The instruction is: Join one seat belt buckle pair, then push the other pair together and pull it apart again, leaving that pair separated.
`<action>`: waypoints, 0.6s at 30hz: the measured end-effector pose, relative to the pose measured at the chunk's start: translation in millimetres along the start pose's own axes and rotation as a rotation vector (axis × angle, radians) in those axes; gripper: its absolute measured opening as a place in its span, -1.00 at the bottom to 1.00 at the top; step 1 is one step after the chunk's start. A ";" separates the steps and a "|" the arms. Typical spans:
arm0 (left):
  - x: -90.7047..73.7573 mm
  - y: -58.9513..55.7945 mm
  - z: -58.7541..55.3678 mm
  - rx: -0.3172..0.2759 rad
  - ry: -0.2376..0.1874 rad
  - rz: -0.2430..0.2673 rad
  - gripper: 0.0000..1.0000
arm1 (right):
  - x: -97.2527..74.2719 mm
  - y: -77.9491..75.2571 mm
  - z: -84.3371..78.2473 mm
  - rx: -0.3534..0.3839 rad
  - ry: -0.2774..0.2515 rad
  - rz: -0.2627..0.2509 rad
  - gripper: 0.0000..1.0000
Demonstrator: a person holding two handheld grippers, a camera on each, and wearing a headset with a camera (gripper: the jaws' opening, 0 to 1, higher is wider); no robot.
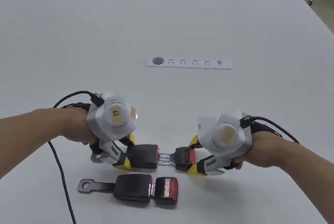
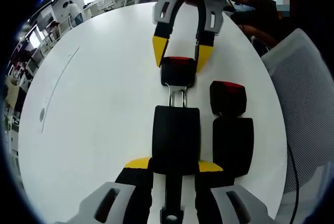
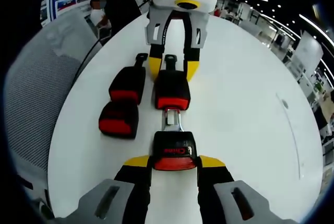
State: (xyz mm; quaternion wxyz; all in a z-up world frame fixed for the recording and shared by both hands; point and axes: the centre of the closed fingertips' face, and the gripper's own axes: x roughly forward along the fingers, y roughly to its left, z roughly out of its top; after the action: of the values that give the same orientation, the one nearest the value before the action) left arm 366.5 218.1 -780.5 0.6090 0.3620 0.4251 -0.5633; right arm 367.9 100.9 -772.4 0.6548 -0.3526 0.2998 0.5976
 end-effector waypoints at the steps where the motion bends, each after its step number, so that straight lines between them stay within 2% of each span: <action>1: 0.0 -0.1 0.0 0.000 0.000 0.000 -0.37 | 0.2 0.6 1.2 -0.001 0.000 0.001 -0.39; 16: -0.5 0.6 -0.5 -0.003 -0.004 0.003 -0.37 | 7.3 3.4 16.4 -0.004 -0.031 0.000 -0.39; 18: -0.5 0.9 -1.0 0.005 -0.007 0.004 -0.37 | 8.6 2.9 15.3 -0.023 -0.017 -0.006 -0.39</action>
State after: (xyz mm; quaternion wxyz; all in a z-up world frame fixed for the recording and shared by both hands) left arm 367.3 219.3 -780.5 0.6108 0.3626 0.4208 -0.5642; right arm 365.5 118.5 -770.9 0.6550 -0.3559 0.2860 0.6020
